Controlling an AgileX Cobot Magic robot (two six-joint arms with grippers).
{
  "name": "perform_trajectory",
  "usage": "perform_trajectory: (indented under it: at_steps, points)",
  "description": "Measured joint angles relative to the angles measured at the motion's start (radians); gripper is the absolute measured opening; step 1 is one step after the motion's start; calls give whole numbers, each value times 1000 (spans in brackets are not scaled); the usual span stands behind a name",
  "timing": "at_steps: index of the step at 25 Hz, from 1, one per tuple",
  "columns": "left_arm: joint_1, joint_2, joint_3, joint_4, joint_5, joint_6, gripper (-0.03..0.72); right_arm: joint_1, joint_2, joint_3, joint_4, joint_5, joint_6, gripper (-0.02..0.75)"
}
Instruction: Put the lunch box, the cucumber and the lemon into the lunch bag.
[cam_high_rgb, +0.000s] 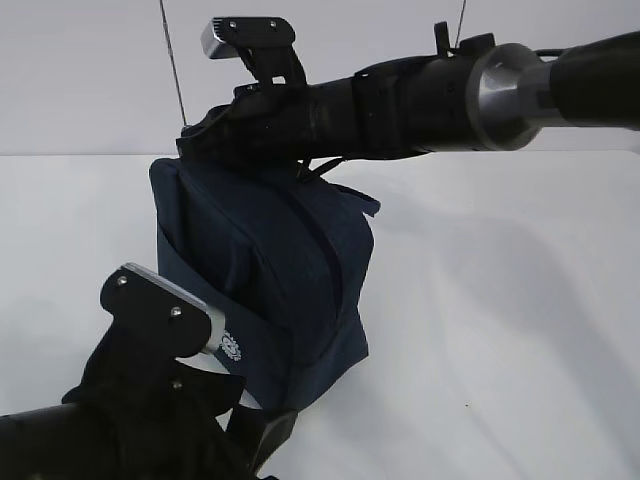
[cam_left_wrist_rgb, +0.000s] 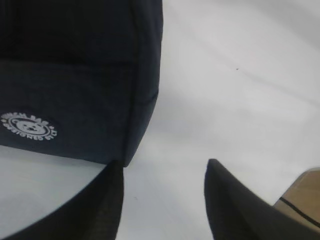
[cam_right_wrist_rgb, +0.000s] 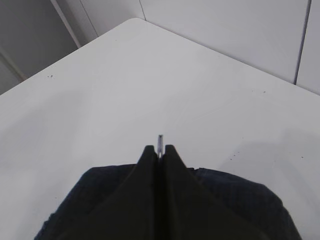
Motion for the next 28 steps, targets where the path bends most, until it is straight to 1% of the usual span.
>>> perform_trajectory:
  at_steps: [3, 8, 13, 22, 28]
  points:
    - [0, -15, 0, -29, -31, 0, 428, 0, 0, 0, 0, 0, 0, 8]
    - [-2, -15, -11, -63, -160, -1, 437, 0, 0, 0, -1, 0, 0, 8]
    - [-2, 37, -62, -24, -167, -1, 438, 0, 0, 0, -1, 0, 0, 8]
    - [-2, 88, -83, -18, -230, -25, 438, 0, 0, 0, -1, 0, 14, 8]
    - [-2, 146, -125, -18, -260, -36, 438, 0, 0, 0, -1, 1, 16, 8]
